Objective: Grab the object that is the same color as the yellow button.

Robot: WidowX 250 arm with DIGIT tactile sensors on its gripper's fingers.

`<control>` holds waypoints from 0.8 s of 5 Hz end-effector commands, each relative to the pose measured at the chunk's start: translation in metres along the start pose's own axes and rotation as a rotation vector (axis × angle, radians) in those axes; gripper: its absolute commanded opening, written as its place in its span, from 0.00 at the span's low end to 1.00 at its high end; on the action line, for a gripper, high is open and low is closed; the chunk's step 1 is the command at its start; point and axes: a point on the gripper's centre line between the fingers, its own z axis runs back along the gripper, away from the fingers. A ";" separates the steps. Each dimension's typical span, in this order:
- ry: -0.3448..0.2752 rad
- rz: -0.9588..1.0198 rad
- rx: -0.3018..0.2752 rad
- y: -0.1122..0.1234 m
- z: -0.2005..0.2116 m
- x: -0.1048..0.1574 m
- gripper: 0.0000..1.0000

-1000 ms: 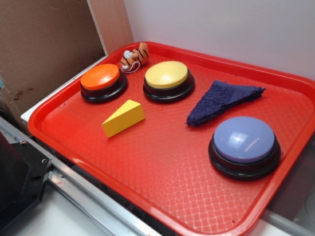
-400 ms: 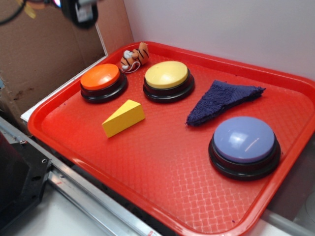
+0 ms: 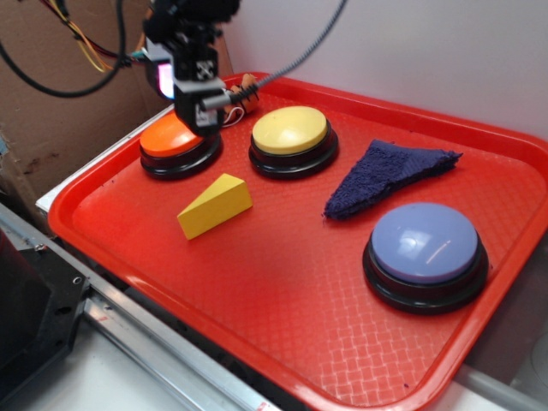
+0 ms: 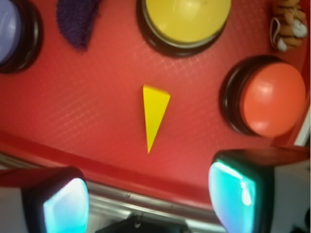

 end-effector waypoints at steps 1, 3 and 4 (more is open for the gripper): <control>0.030 -0.061 -0.061 0.006 -0.050 -0.006 1.00; 0.030 0.002 -0.091 0.018 -0.066 -0.010 1.00; 0.014 0.035 -0.093 0.017 -0.070 -0.001 1.00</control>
